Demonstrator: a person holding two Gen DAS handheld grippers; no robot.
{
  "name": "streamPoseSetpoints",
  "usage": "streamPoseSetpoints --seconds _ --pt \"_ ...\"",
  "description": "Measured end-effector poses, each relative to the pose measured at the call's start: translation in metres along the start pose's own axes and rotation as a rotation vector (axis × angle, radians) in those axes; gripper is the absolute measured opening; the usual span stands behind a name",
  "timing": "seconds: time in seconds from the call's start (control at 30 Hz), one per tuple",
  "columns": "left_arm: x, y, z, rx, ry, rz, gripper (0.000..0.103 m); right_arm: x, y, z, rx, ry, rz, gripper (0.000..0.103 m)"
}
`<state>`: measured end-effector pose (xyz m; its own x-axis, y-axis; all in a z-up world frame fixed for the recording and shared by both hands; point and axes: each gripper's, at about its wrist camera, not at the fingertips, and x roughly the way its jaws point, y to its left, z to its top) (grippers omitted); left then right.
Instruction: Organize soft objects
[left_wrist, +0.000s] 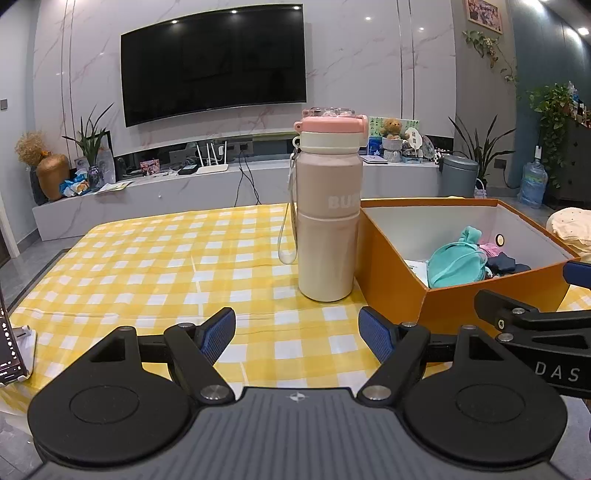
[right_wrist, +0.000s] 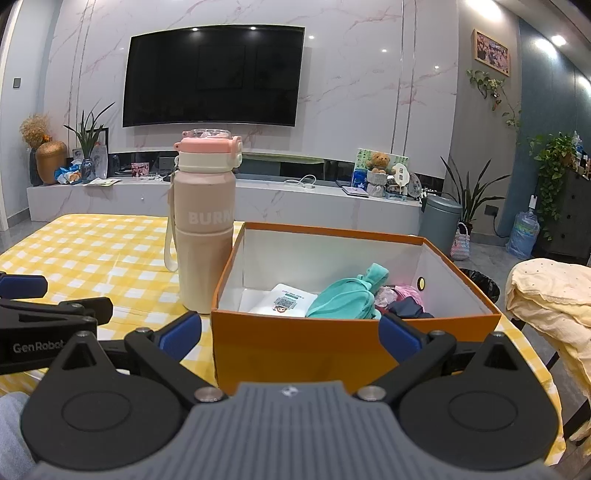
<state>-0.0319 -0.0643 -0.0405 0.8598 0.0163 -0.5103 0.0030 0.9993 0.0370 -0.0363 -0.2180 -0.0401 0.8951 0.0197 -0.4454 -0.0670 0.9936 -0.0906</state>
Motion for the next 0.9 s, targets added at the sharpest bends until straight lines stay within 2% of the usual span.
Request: streamPoseSetpoints --seconds 0.9 --pt "-0.0048 0.0012 -0.0018 0.003 -0.023 0.003 0.089 -0.0038 0.0004 -0.0016 0.005 -0.016 -0.016 0.1"
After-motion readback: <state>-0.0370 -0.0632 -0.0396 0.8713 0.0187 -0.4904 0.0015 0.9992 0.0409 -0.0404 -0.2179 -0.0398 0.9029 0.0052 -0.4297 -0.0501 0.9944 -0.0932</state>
